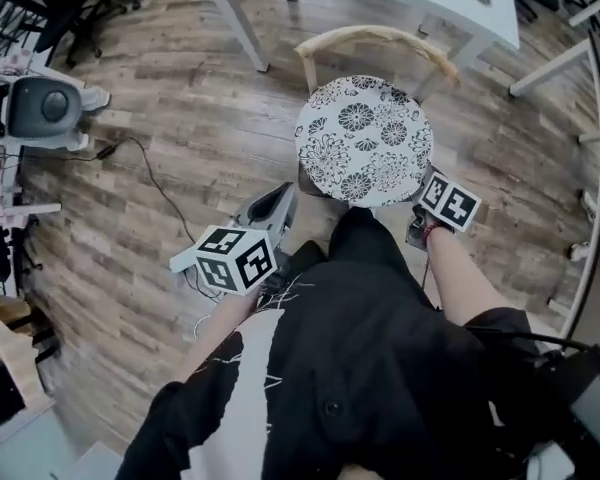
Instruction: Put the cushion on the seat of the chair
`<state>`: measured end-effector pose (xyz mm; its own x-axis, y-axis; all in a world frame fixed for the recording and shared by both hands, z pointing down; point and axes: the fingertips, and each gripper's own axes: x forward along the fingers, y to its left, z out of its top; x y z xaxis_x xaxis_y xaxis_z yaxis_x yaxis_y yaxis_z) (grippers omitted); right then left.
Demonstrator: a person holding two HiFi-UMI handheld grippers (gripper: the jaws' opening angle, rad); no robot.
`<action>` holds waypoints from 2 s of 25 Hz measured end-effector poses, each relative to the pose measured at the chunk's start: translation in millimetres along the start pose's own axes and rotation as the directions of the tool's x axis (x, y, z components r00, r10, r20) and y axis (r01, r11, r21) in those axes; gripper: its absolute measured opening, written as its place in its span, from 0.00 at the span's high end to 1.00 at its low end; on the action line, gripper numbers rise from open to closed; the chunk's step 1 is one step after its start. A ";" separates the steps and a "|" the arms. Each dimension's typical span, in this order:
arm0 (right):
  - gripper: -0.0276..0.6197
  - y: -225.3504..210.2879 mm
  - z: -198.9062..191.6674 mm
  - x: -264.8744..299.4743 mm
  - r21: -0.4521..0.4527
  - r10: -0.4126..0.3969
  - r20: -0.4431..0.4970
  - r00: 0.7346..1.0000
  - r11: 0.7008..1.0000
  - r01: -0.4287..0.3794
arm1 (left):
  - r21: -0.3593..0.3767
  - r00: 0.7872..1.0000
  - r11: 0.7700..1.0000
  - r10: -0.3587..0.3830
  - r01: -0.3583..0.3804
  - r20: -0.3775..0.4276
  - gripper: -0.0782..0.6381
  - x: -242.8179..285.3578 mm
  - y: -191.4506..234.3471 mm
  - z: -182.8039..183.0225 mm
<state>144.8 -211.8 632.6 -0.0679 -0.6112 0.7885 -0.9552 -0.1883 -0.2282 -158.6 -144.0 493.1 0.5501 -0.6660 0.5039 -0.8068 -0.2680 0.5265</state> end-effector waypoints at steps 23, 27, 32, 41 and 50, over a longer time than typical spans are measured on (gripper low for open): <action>0.93 196.4 95.5 -400.9 -0.392 0.684 0.423 0.594 0.730 -0.560 | 0.305 0.866 0.912 -0.373 0.275 0.333 0.88 -191.8 -159.8 100.1; 0.93 198.2 96.4 -423.7 -0.428 0.708 0.418 0.570 0.707 -0.563 | 0.356 0.852 0.898 -0.387 0.260 0.353 0.88 -206.6 -179.1 104.0; 0.93 189.7 82.6 -428.0 -0.537 0.694 0.372 0.616 0.702 -0.467 | 0.356 0.854 0.903 -0.371 0.241 0.365 0.88 -214.8 -191.8 99.1; 0.93 157.6 76.8 -449.3 -0.555 0.699 0.332 0.634 0.688 -0.467 | 0.322 0.853 0.916 -0.357 0.240 0.380 0.88 -217.6 -227.3 82.8; 0.93 125.9 55.6 -450.6 -0.575 0.691 0.300 0.658 0.681 -0.453 | 0.342 0.866 0.902 -0.377 0.263 0.329 0.88 -203.1 -258.5 53.0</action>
<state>71.1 -2.7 216.8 -0.6179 -0.7629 0.1901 -0.7857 0.5904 -0.1844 -73.1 23.6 218.4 0.7094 -0.7047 0.0126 -0.6571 -0.6548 0.3734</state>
